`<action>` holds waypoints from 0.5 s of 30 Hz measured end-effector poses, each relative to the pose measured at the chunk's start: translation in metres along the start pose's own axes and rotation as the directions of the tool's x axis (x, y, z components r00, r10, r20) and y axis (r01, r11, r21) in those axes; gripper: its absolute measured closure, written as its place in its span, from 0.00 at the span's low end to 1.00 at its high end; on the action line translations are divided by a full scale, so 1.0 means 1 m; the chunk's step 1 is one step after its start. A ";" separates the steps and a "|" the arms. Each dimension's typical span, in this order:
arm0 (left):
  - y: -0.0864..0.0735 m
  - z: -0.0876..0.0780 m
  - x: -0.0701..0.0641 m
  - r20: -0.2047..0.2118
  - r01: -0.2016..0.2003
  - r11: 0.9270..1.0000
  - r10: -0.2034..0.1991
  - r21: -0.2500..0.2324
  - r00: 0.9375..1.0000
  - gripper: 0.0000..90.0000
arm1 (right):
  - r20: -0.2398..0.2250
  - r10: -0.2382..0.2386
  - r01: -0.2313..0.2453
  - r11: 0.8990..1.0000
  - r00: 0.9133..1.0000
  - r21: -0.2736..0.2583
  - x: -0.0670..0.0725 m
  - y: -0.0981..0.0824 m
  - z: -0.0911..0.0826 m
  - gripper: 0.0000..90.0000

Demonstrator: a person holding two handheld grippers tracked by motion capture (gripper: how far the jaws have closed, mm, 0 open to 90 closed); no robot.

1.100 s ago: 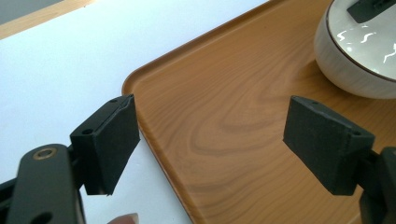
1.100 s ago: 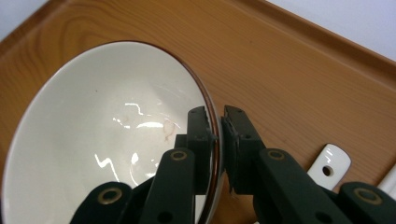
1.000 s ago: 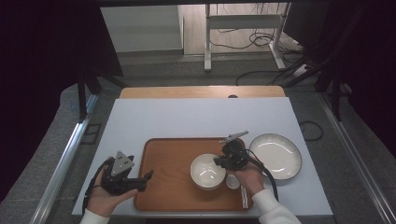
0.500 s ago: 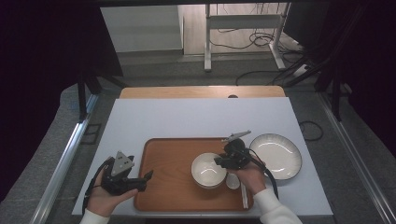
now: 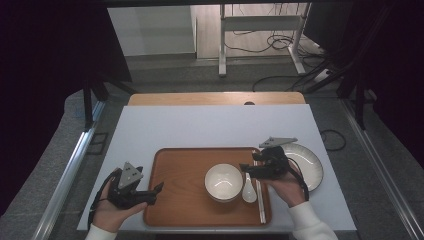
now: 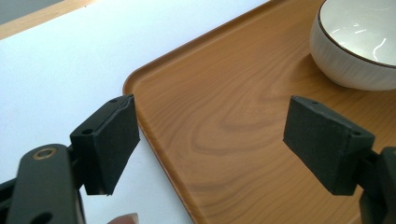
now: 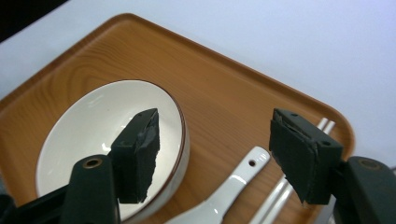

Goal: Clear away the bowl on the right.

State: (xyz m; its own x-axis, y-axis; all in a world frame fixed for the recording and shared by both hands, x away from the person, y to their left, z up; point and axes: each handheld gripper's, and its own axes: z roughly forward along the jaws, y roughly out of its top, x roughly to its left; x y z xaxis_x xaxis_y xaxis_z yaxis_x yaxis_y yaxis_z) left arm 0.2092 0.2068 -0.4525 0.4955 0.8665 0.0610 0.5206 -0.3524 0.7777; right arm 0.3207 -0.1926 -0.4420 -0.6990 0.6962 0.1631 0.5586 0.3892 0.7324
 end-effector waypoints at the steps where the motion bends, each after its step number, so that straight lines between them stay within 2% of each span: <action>1: 0.000 0.000 0.000 0.000 0.000 1.000 0.000 0.000 1.000 0.20 | -0.003 0.001 -0.001 1.000 1.000 -0.010 -0.002 -0.001 -0.004 0.36; 8: 0.000 -0.002 0.001 -0.003 0.006 1.000 -0.006 -0.004 1.000 0.20 | -0.030 -0.004 0.003 0.999 1.000 -0.045 -0.012 -0.010 -0.030 0.36; 12: 0.000 -0.002 0.002 -0.005 0.006 1.000 -0.006 -0.004 1.000 0.20 | -0.027 -0.013 0.012 0.999 1.000 -0.052 -0.018 -0.015 -0.042 0.36; 14: 0.000 -0.002 0.002 -0.006 0.008 1.000 -0.008 -0.005 1.000 0.20 | -0.012 -0.001 0.000 0.999 1.000 -0.052 -0.023 -0.018 -0.048 0.36; 15: -0.001 -0.002 0.002 -0.007 0.010 1.000 -0.010 -0.006 1.000 0.20 | 0.012 0.018 -0.018 0.999 1.000 -0.050 -0.030 -0.022 -0.055 0.36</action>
State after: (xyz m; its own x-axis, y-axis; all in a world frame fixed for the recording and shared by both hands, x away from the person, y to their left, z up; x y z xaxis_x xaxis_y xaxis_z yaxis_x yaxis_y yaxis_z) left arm 0.2085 0.2095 -0.4516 0.4851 0.8725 0.0578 0.5212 -0.3416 0.7821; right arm 0.3051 -0.2550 -0.4270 -0.6836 0.7101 0.1687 0.5478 0.3465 0.7615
